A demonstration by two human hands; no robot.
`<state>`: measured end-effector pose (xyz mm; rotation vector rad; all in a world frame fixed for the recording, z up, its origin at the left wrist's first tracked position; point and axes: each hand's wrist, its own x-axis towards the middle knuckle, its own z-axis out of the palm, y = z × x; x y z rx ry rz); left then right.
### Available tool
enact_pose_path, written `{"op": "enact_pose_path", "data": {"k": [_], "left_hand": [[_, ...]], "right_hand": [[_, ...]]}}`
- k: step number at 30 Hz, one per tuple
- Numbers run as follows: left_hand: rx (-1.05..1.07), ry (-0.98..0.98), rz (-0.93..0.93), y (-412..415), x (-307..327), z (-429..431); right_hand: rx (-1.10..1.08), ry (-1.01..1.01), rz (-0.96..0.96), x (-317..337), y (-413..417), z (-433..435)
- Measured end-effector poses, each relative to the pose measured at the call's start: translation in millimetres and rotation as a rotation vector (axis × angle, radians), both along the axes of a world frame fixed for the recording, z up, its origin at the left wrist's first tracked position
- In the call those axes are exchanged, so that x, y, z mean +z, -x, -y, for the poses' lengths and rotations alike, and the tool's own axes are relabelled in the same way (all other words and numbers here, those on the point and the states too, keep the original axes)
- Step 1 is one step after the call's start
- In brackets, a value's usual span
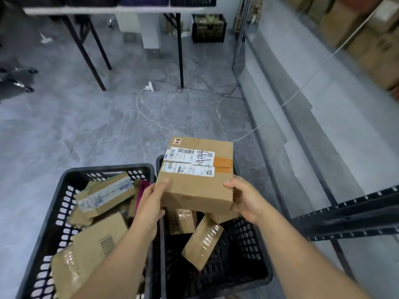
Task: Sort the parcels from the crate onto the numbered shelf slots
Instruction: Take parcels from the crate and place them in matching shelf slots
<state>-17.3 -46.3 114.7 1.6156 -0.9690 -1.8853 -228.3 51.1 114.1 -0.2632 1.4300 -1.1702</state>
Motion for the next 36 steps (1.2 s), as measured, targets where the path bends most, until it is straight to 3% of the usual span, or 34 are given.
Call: {"op": "enact_pose_path", "data": {"k": [7,16,21,28,32,36], "left_hand": [[-0.28,0.037,-0.16,-16,49,9],[-0.375,0.036,-0.455,42,71,-38],[-0.381,0.15,-0.471,50,87,-29],[-0.687,0.247,-0.441,56,115,-14],[-0.893,0.254,-0.529,72,135,-28],[-0.983,0.277,-0.625,91,156,-55]], "right_hand": [[-0.095,0.178,-0.08,42,2,-16],[-0.405,0.347,-0.001,63,-48,-28],[-0.317,0.25,-0.137,86,-42,-63],[-0.383,0.243,-0.357,144,4,-150],[-0.26,0.242,-0.47,175,2,-189],[-0.277,0.257,-0.575,198,-11,-226]]}}
